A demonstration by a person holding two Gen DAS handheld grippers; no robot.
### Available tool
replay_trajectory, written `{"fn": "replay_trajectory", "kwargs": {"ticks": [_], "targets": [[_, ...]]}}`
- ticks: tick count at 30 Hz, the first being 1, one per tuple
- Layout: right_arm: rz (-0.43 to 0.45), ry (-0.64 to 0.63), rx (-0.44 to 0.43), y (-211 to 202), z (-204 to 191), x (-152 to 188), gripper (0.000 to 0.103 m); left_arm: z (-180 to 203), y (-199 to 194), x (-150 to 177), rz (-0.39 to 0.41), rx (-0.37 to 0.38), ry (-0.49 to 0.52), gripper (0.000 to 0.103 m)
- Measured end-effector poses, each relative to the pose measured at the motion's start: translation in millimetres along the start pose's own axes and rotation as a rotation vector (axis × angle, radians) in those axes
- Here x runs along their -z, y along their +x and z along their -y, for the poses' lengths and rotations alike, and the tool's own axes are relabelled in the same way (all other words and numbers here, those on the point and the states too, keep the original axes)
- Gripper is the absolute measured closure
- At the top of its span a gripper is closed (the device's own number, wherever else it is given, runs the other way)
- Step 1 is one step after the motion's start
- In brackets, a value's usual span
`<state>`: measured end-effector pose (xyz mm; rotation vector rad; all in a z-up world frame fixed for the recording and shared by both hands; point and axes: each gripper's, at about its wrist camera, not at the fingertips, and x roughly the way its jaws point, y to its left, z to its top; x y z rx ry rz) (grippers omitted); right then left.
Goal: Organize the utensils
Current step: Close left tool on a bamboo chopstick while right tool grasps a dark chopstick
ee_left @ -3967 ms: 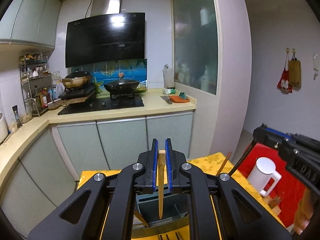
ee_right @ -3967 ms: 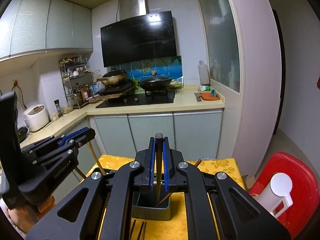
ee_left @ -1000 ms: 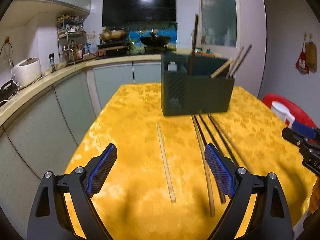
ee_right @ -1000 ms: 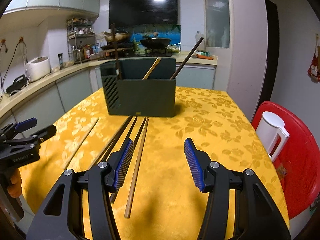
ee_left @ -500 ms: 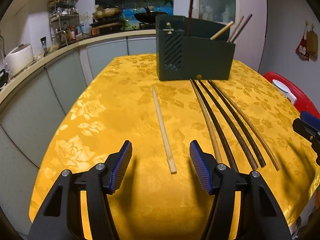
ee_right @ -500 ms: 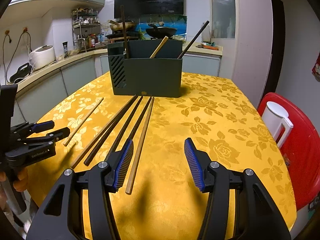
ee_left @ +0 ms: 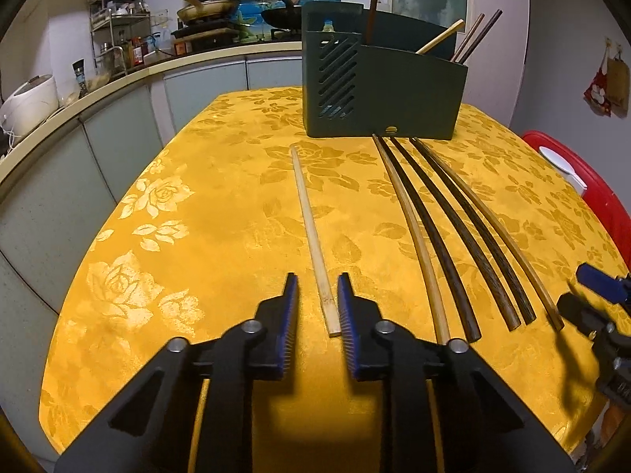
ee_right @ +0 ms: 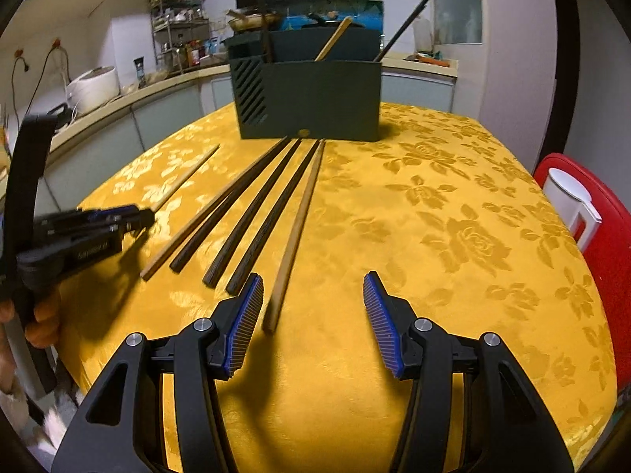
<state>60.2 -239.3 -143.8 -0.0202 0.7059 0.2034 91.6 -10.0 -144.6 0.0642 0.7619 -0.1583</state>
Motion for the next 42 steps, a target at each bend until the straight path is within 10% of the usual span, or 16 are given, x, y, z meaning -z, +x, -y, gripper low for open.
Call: {"fn": "replay_trajectory", "kwargs": {"ticks": [7, 17, 42], "targets": [[-0.006, -0.031, -0.007, 6, -9, 7, 0.058, -1, -1, 1, 0.009, 0.008, -0.004, 0.095], [0.016, -0.082, 0.002, 5, -19, 8, 0.093, 2, -2, 2, 0.014, 0.004, 0.004, 0.096], [0.272, 0.074, -0.067, -94, 34, -84, 0.096, -16, -101, -63, 0.276, 0.047, 0.031, 0.096]]}}
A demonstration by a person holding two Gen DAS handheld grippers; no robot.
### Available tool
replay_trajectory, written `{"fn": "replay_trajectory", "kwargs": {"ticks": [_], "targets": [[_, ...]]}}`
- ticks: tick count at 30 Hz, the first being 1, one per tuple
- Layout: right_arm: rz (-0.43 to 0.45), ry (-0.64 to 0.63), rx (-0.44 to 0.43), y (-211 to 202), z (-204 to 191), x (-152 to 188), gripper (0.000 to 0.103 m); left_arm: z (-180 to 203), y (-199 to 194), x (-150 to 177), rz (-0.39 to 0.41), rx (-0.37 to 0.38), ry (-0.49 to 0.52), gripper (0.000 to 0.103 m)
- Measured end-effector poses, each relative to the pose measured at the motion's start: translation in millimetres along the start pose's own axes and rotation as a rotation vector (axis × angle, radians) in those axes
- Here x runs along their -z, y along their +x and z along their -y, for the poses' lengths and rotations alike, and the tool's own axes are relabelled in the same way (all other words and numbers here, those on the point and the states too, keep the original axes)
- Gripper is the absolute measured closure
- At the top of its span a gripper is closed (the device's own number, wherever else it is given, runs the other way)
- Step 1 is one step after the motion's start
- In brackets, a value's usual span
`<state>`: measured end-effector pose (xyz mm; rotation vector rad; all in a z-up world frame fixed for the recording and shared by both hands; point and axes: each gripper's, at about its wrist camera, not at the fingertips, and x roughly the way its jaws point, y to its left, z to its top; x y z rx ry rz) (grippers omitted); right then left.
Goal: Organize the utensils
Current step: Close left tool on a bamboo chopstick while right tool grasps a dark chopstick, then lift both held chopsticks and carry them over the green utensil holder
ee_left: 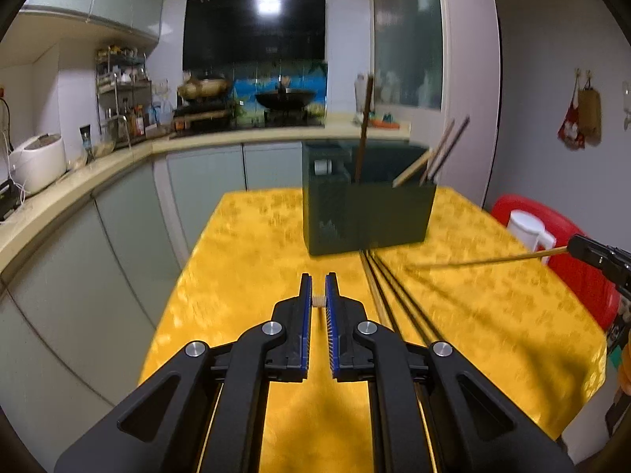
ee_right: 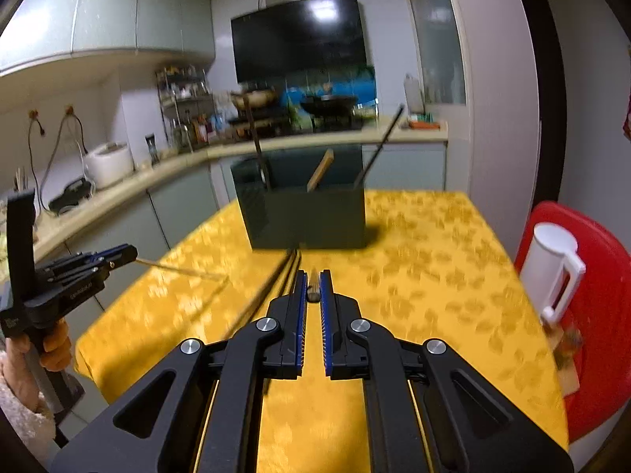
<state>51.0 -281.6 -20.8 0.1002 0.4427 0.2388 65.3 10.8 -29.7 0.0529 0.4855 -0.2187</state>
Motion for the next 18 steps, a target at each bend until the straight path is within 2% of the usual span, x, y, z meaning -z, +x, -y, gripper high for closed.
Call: {"fn": "replay_trajectory", "kwargs": {"ticks": [7, 18], "targets": [[0.042, -0.005, -0.038, 3, 1, -40, 0.096, -8, -2, -28, 0.045, 0.006, -0.003, 0.096], [0.021, -0.003, -0.044, 25, 5, -80, 0.096, -8, 19, -58, 0.016, 0.02, 0.017, 0.096]]}}
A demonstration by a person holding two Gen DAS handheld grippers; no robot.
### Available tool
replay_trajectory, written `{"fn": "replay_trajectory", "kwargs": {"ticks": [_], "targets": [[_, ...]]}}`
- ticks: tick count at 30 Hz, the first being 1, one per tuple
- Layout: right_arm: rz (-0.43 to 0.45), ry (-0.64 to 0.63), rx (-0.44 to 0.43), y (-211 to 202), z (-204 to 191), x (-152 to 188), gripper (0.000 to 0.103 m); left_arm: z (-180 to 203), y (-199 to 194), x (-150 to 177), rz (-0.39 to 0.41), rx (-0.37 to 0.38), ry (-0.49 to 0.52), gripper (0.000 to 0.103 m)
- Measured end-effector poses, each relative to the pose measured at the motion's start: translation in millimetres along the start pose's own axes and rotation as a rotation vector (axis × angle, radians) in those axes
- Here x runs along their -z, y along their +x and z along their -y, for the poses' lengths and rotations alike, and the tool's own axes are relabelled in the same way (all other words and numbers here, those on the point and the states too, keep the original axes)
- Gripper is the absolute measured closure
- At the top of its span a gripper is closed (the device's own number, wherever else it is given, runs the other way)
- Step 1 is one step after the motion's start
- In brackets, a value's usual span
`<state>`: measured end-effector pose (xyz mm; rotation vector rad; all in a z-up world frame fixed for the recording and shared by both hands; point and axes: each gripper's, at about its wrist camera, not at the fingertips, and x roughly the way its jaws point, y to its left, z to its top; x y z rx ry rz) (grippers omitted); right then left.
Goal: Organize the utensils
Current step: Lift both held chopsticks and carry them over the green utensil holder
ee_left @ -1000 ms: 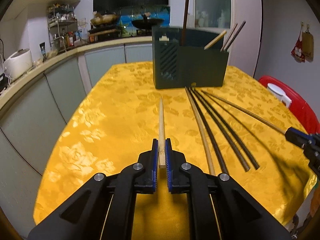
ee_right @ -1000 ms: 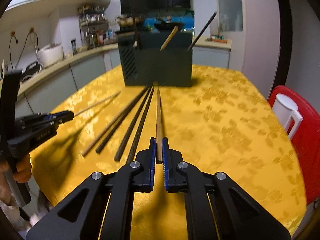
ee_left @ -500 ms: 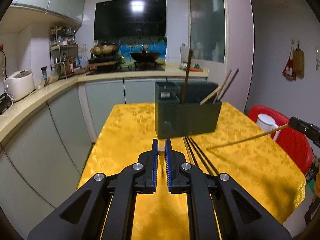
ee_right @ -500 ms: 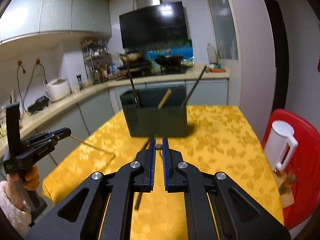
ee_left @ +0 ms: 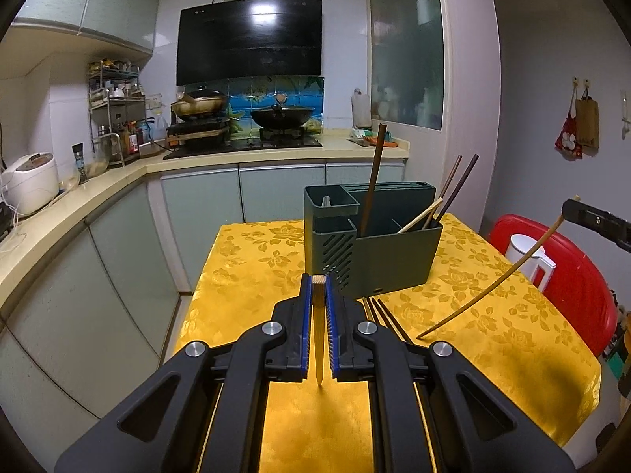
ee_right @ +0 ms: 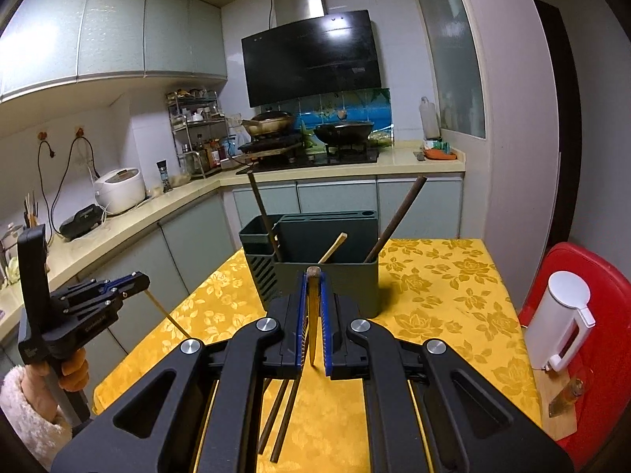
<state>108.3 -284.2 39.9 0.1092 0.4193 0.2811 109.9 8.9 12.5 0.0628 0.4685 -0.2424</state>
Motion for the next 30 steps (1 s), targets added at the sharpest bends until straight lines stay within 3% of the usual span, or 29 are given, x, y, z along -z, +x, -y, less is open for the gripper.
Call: {"fn": "replay_trajectory", "kwargs": {"ticks": [10, 16, 30], "targets": [[-0.013, 0.006, 0.024, 13, 9, -45, 0.096, 18, 3, -58, 0.012, 0.068, 0.048, 0.096], [0.031, -0.008, 0.045, 14, 15, -78, 0.096, 43, 4, -100, 0.058, 0.123, 0.087, 0.096], [0.148, -0.011, 0.101, 44, 30, -155, 0.096, 92, 49, -182, 0.157, 0.08, 0.12, 0.096]]}}
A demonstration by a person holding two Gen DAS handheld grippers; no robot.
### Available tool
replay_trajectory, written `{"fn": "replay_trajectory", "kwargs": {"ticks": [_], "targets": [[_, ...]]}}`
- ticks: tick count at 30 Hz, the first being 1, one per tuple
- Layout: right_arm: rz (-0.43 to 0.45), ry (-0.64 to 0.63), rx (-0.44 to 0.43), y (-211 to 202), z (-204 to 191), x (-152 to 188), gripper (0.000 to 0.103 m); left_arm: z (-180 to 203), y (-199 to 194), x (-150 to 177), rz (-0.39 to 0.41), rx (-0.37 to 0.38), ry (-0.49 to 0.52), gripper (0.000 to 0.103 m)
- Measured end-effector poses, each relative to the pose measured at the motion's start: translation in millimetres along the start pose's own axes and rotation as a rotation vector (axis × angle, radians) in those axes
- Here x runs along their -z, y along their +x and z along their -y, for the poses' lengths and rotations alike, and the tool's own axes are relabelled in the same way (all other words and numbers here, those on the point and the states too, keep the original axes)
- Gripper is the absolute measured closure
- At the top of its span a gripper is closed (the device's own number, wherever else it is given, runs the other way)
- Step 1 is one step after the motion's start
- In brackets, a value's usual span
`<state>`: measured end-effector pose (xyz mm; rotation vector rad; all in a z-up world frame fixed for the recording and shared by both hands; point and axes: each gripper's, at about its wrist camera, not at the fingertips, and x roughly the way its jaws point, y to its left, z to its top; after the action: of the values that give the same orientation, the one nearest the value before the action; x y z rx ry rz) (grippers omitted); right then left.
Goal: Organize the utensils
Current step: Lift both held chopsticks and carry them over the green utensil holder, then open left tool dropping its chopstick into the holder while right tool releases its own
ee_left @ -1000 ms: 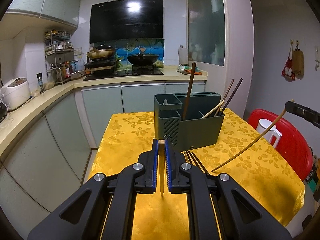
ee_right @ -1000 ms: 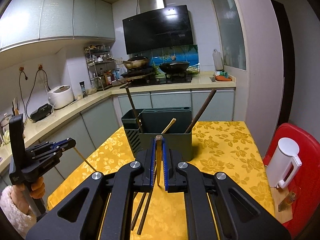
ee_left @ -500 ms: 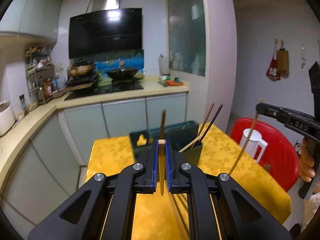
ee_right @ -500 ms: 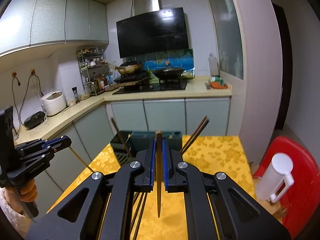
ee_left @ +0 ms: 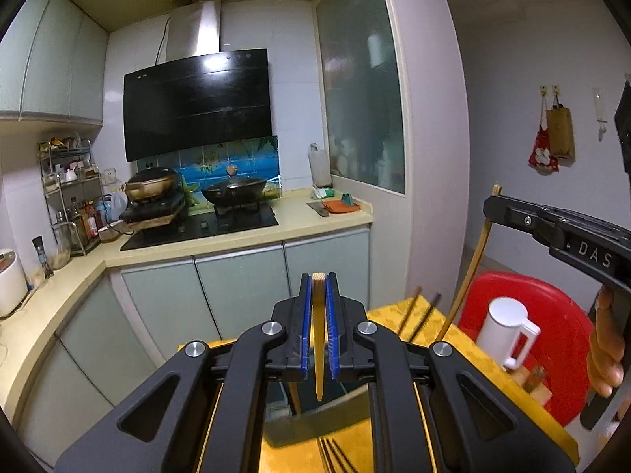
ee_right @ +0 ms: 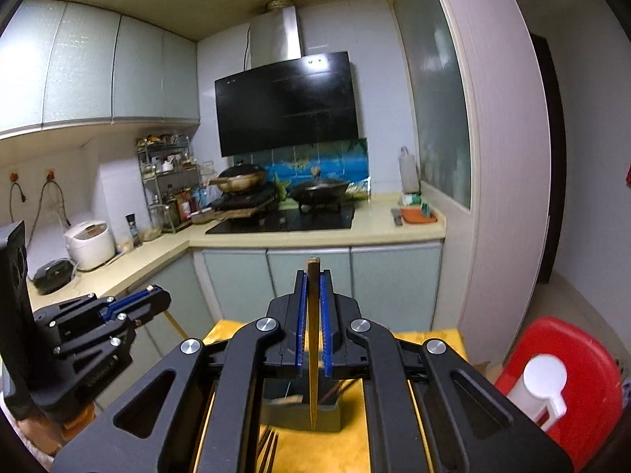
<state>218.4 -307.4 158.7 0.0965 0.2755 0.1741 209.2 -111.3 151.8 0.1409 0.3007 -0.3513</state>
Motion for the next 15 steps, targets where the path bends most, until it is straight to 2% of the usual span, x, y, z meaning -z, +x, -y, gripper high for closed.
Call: {"fn": "replay_trajectory", "kwargs": {"ticks": [8, 15], "targets": [[0.013, -0.032, 0.033, 47, -5, -1, 0.096, 10, 57, 8, -0.05, -0.039, 0.013, 0.096], [-0.075, -0.031, 0.02, 77, -6, 17, 0.096, 6, 82, 34, -0.114, -0.042, 0.006, 0.096]]}}
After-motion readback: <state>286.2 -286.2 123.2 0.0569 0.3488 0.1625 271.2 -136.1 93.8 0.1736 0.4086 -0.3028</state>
